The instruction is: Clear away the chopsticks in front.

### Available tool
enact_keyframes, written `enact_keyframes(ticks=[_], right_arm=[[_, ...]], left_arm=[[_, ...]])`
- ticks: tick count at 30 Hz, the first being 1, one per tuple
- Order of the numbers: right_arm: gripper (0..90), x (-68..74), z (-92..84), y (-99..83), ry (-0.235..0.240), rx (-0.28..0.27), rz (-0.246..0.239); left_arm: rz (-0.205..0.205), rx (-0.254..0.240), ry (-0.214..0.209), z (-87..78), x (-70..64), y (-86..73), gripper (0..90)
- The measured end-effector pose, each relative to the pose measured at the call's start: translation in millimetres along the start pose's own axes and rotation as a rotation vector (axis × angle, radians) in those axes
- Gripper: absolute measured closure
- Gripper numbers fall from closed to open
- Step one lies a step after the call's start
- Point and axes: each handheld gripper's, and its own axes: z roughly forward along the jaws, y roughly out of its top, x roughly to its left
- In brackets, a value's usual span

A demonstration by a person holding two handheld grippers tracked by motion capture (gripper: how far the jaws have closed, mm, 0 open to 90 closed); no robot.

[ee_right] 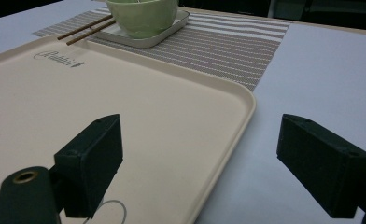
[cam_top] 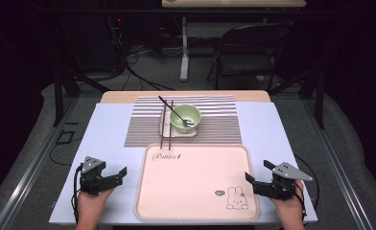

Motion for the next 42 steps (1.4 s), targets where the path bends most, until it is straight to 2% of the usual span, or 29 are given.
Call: enact_keyframes(ticks=[23, 28, 32, 38, 40, 41, 42], right_arm=[[13.9, 0.2, 0.9, 0.2, 0.003, -0.001, 0.002], [13.9, 0.1, 0.9, 0.0, 0.004, -0.002, 0.006], [13.8, -0.3, 0.7, -0.1, 0.003, -0.003, 0.011], [13.9, -0.3, 1.1, -0.1, 0.002, 0.0, 0.007], [13.9, -0.4, 0.7, -0.1, 0.001, -0.002, 0.011], [13.9, -0.4, 0.7, -0.1, 0.001, -0.002, 0.011], [13.9, -0.4, 0.7, -0.1, 0.001, -0.002, 0.013]], left_arm=[[-0.005, 0.0, 0.011, -0.9, -0.1, -1.0, 15.4], [0.017, -0.008, 0.032, -2.5, -1.6, 0.1, 16.3], [0.029, -0.019, 0.019, -4.5, -2.6, 1.0, 17.6], [0.068, -0.034, 0.048, -7.9, -8.2, 3.4, 17.4], [0.044, -0.045, 0.009, -11.0, -8.6, 6.9, 16.7], [0.044, -0.045, 0.009, -11.0, -8.6, 6.9, 16.5], [0.039, -0.049, -0.013, -12.5, -8.7, 9.2, 16.5]])
